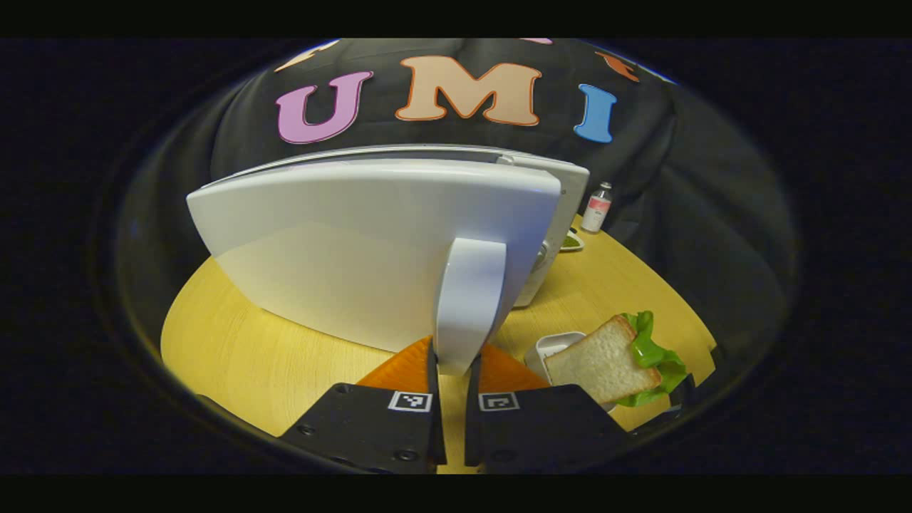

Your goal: Open the microwave oven with the left hand, put the food in, and close the microwave oven.

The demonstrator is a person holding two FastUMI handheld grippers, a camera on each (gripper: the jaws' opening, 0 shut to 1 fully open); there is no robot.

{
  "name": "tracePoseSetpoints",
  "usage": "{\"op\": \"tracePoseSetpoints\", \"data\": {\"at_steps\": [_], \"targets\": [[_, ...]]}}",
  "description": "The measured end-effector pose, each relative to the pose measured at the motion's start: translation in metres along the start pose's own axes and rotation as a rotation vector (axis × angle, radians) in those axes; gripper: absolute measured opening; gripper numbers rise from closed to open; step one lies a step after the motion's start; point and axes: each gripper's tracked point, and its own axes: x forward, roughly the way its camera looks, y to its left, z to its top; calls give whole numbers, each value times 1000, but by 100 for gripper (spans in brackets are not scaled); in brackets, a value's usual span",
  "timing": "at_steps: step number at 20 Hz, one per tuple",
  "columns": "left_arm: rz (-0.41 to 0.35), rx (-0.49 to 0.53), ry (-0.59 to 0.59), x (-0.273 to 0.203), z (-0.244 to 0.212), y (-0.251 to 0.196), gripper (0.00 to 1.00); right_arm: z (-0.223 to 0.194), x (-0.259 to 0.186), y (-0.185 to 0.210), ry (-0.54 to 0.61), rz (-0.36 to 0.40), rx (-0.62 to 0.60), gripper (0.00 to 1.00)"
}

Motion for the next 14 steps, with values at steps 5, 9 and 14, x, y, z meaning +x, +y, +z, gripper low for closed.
{"op": "tracePoseSetpoints", "data": {"at_steps": [5, 9, 14], "targets": [[33, 13, 42, -26, -20, 13, 17, -11, -1, 19, 30, 63, -46, 99], [56, -94, 71, -44, -34, 30, 28, -20, -1, 35, 57, 116, -54, 99], [137, -111, 57, -69, -42, 54, 62, -21, 2, 48, 64, 166, -83, 92]]}}
